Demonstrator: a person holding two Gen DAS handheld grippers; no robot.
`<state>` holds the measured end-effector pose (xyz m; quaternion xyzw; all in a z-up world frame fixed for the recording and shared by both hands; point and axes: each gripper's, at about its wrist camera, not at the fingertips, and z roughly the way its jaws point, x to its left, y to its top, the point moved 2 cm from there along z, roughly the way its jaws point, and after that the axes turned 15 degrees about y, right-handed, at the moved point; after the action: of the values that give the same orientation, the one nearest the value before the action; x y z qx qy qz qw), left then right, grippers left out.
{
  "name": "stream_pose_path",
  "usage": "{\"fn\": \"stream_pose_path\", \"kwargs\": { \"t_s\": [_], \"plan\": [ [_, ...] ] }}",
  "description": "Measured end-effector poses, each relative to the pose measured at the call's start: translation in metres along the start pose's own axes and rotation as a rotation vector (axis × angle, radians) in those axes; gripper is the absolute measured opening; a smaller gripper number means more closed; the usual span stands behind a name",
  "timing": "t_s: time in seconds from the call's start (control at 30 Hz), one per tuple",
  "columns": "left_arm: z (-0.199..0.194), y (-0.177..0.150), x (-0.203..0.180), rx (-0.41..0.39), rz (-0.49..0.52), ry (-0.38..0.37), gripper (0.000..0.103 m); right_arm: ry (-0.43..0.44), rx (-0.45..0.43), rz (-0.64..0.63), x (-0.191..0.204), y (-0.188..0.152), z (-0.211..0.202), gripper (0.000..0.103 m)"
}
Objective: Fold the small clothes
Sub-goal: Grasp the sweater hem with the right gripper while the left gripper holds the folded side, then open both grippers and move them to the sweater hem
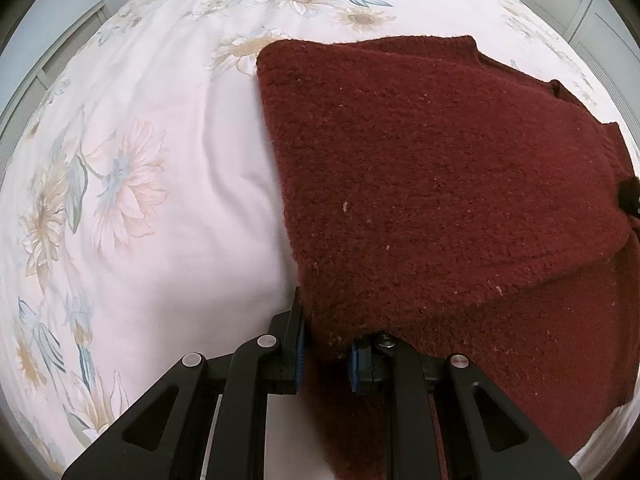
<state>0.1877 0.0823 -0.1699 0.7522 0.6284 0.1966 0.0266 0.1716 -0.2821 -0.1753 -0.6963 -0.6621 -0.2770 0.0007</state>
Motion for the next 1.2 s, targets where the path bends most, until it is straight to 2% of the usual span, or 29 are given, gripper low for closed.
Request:
{"fn": "stream_pose_path", "kwargs": {
  "t_s": [0.13,0.23,0.3,0.37,0.43,0.5,0.57,0.63,0.67,0.83,0.9,1.03,1.13,1.2],
  "plan": [
    [0.0,-0.003,-0.002,-0.005,-0.028,0.026,0.02,-0.042,0.005,-0.016,0.006,-0.002,0.001,0.012],
    [-0.003,-0.004,-0.006,-0.008,-0.032,0.038,0.021,-0.075,0.007,-0.046,0.011,-0.003,0.003,0.021],
    [-0.007,-0.004,-0.005,0.001,-0.041,0.044,0.026,-0.079,-0.006,-0.036,0.009,-0.003,-0.003,0.034],
    [-0.013,-0.006,-0.002,0.012,-0.049,0.045,0.038,-0.077,-0.015,-0.032,0.007,-0.005,-0.011,0.043],
    [-0.026,-0.007,0.005,-0.005,-0.071,0.079,0.059,-0.081,-0.027,-0.044,0.005,-0.005,-0.021,0.048],
    [-0.04,-0.008,0.011,-0.035,-0.09,0.11,0.073,-0.094,-0.039,-0.058,0.005,-0.005,-0.03,0.069],
    [-0.056,-0.006,0.012,-0.062,-0.102,0.108,0.08,-0.099,-0.06,-0.072,0.006,-0.005,-0.041,0.078],
    [-0.068,-0.002,0.008,-0.083,-0.104,0.102,0.097,-0.093,-0.087,-0.085,0.012,-0.005,-0.051,0.08],
    [-0.073,0.0,0.004,-0.093,-0.099,0.101,0.101,-0.093,-0.101,-0.097,0.016,-0.004,-0.056,0.081],
    [-0.088,0.017,-0.034,-0.151,-0.067,0.081,0.102,-0.115,-0.154,-0.189,0.048,-0.001,-0.067,0.09],
    [-0.087,0.024,-0.053,-0.168,-0.06,0.063,0.102,-0.119,-0.156,-0.229,0.062,-0.001,-0.062,0.102],
    [-0.076,0.025,-0.085,-0.187,-0.027,0.049,0.102,-0.121,-0.133,-0.277,0.082,-0.01,-0.04,0.103],
    [-0.051,0.024,-0.095,-0.15,-0.02,0.027,0.102,-0.133,-0.1,-0.303,0.09,-0.02,-0.014,0.103],
    [-0.04,0.022,-0.1,-0.133,-0.017,0.05,0.102,-0.148,-0.091,-0.318,0.09,-0.026,0.003,0.103]
  ]
}}
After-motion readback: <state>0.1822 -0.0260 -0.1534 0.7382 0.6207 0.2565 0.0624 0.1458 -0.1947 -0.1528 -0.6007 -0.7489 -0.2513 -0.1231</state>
